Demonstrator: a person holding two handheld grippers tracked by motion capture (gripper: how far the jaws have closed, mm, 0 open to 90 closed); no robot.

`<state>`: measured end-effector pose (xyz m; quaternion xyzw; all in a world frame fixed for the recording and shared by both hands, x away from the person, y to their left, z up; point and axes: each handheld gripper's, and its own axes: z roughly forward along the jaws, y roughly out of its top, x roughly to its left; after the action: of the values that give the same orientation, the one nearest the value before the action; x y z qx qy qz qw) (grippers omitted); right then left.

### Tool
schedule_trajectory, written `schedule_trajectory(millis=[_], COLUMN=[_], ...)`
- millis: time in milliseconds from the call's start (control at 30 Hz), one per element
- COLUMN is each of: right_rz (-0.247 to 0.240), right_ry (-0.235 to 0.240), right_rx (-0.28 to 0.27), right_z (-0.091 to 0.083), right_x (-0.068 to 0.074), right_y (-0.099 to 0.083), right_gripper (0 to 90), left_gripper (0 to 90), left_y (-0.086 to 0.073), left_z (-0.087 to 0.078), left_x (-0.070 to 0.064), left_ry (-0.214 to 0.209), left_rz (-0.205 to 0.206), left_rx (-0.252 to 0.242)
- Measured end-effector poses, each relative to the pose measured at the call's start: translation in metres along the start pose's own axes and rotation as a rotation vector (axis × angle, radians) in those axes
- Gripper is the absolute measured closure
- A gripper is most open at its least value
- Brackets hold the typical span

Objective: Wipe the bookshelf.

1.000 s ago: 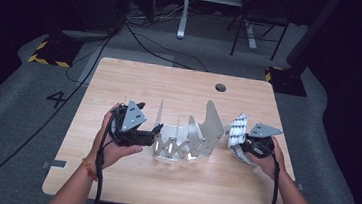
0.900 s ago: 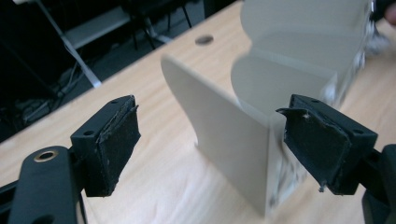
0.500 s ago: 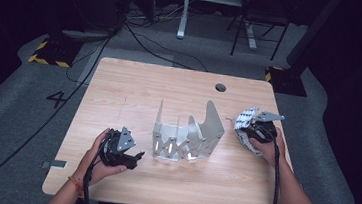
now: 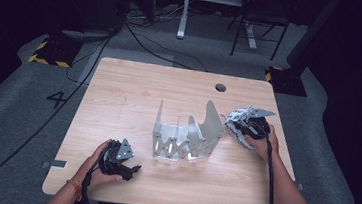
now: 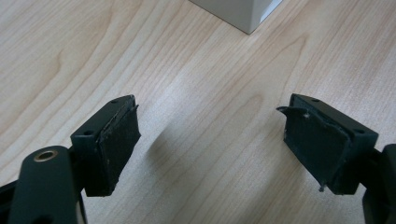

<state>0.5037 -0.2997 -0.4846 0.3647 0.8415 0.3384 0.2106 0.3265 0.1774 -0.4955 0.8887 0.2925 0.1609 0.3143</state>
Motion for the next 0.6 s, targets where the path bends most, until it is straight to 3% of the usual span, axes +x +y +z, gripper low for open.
schedule_trajectory(millis=[233,300,600], right_rz=[0.015,0.018,0.007], right_ry=[0.008,0.013,0.013], right_rx=[0.01,0.013,0.035], right_z=[0.01,0.011,0.008], right_x=[0.001,0.002,0.006], right_y=[0.001,0.002,0.007], right_gripper=[66.2,60.8,47.0], left_gripper=[15.6,15.2,12.8], left_y=[-0.007,-0.009,-0.008], left_z=[0.004,0.005,0.007], left_x=[0.008,0.014,0.014], left_ry=[-0.064,-0.09,-0.085], left_rz=[-0.035,-0.075,-0.082], left_rx=[-0.046,-0.044,-0.042])
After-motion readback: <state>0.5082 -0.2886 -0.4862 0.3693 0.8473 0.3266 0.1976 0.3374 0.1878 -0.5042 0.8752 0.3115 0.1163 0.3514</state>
